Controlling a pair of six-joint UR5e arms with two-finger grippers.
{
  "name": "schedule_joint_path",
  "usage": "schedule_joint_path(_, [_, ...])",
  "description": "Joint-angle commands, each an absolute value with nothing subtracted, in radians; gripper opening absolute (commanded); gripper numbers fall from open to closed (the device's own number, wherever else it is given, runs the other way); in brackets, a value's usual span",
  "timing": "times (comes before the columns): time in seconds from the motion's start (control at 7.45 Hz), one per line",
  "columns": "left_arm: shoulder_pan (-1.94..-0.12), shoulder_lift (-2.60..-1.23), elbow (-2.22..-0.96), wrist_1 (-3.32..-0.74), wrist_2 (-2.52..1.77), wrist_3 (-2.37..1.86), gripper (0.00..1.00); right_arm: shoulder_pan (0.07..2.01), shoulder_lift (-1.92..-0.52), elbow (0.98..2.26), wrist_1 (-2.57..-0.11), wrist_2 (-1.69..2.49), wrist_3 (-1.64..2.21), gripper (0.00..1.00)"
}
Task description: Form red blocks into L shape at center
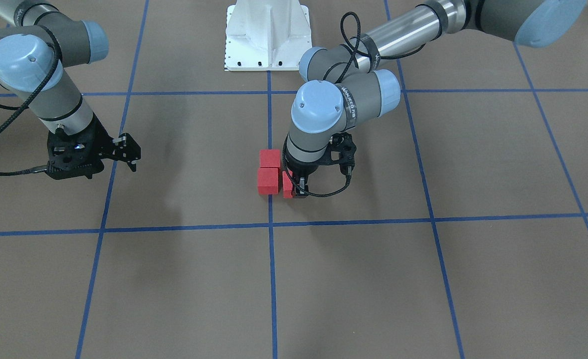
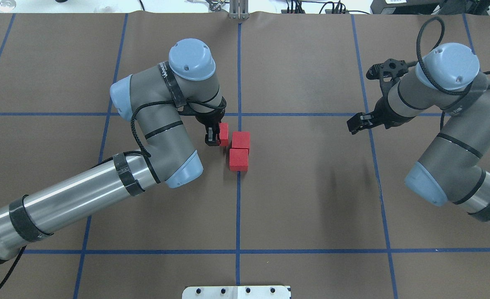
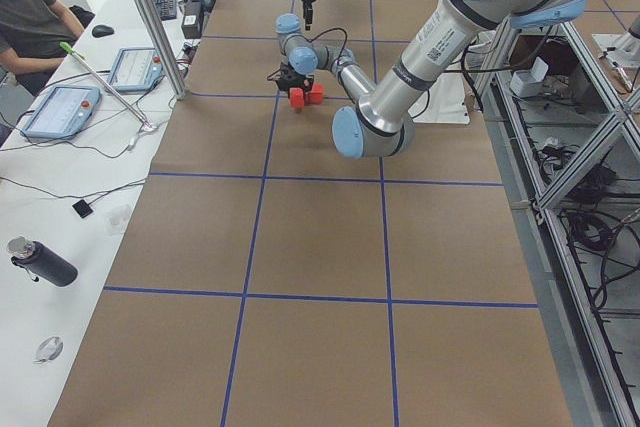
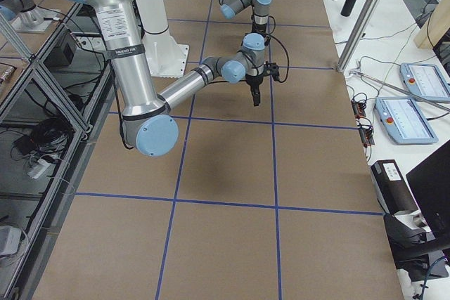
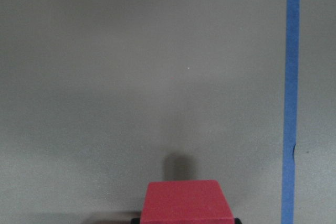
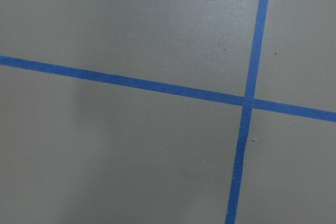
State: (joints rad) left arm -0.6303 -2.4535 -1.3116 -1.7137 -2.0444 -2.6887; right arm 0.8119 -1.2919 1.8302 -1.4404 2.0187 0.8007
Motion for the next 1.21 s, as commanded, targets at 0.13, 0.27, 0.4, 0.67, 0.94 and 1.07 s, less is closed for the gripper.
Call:
schedule_joint_path(0.13, [-0.627,-2.454,-1.313,-1.715,-2.045,-2.694,0.00,0.813,-1.293,1.830,-1.440,2.019,0.801,1.00])
schedule_joint_path(0.27, [-0.627,-2.454,-1.312,-1.717,-2.045,-2.698,0.00,0.813,-1.293,1.830,-1.440,2.020,0.799,1.00])
schedule_joint_path(0.4, [-0.626,-2.453,-1.312,-1.717,-2.045,-2.700,0.00,0.811,-1.293,1.830,-1.440,2.019,0.799,1.00])
schedule_joint_path(0.67, [-0.623,-2.447,-1.312,-1.718,-2.045,-2.700,0.00,0.813,-1.293,1.830,-1.440,2.019,0.799,1.00])
schedule_joint_path(0.94, [-0.618,-2.447,-1.313,-1.718,-2.045,-2.706,0.00,0.813,-1.293,1.832,-1.440,2.020,0.799,1.00])
schedule_joint_path(1.07, [-0.617,-2.447,-1.313,-1.720,-2.045,-2.710,0.00,0.813,-1.293,1.833,-1.440,2.019,0.799,1.00])
